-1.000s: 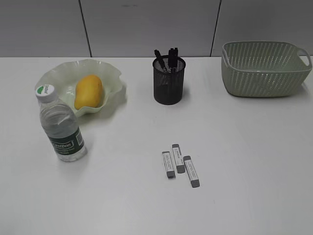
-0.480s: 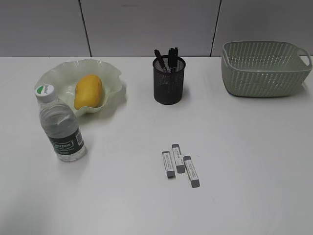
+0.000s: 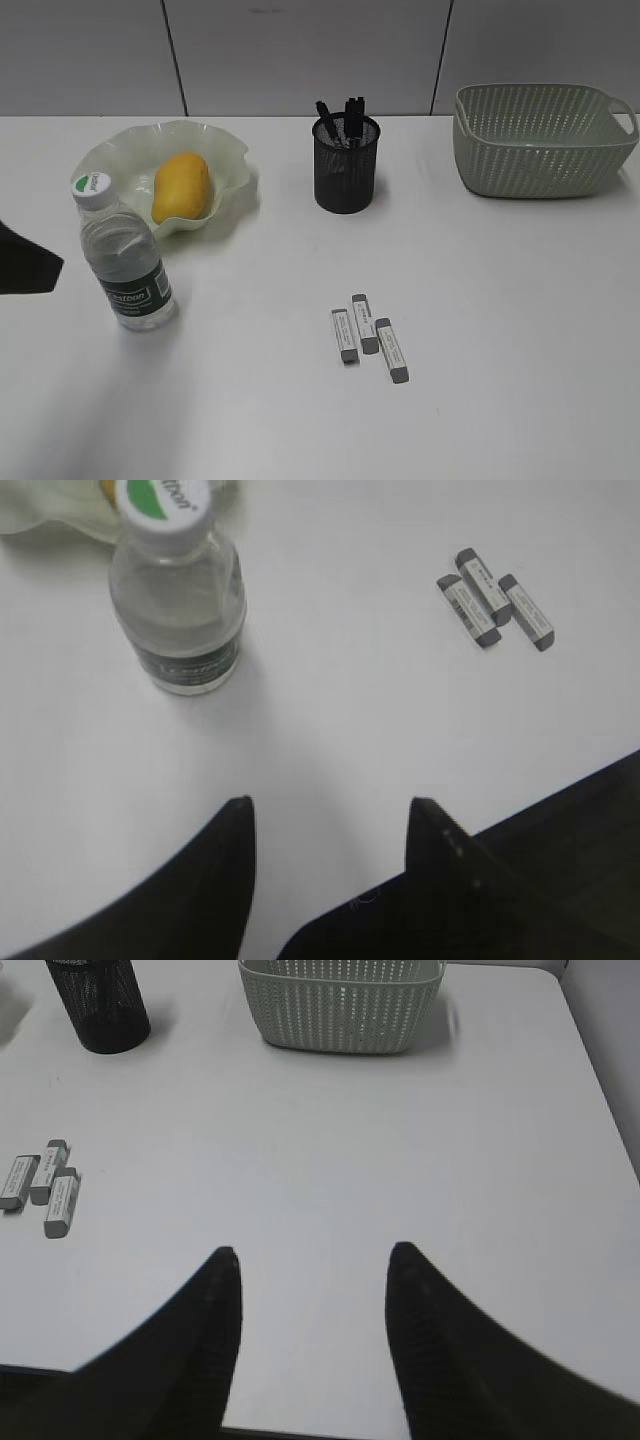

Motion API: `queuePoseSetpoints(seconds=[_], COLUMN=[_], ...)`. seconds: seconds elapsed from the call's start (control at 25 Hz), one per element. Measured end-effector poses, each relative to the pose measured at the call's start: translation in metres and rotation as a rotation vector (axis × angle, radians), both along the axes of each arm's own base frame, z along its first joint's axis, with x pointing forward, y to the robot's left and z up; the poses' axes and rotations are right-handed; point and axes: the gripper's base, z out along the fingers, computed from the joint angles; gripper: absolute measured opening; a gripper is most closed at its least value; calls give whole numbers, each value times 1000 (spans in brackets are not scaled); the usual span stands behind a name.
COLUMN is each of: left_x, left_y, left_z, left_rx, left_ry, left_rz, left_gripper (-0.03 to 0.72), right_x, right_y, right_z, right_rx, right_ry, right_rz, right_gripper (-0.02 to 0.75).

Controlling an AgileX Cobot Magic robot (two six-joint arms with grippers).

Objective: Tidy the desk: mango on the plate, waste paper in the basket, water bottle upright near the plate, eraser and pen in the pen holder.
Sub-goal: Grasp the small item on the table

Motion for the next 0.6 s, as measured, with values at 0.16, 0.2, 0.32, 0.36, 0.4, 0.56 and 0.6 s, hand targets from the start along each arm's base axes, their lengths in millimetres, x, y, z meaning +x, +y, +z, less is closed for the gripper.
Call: queuePoseSetpoints(seconds=[0.16, 0.2, 0.32, 0.36, 0.4, 0.56, 0.6], left_x=[19, 24, 37, 42, 46, 70, 77], left_y=[-19, -24, -48, -57, -67, -115, -127], left_z=[0, -2, -4, -7, -9, -34, -44], left_rx=[18, 24, 34, 40, 43, 62, 68], left_ry=[41, 54, 84, 96, 99, 157, 175], left_rz=[-44, -54, -81, -88, -95, -85, -80], left_gripper=[368, 368, 368, 368, 368, 368, 368], right_x=[0, 0, 0, 0, 0, 0, 0], right_y=[0, 0, 0, 0, 0, 0, 0], right_z=[0, 0, 0, 0, 0, 0, 0], right_rx=[0, 0, 0, 0, 0, 1, 1], right_ry=[0, 0, 0, 0, 0, 0, 0], right_rz=[0, 0, 0, 0, 0, 1, 1], right_gripper=[384, 384, 384, 384, 384, 384, 384])
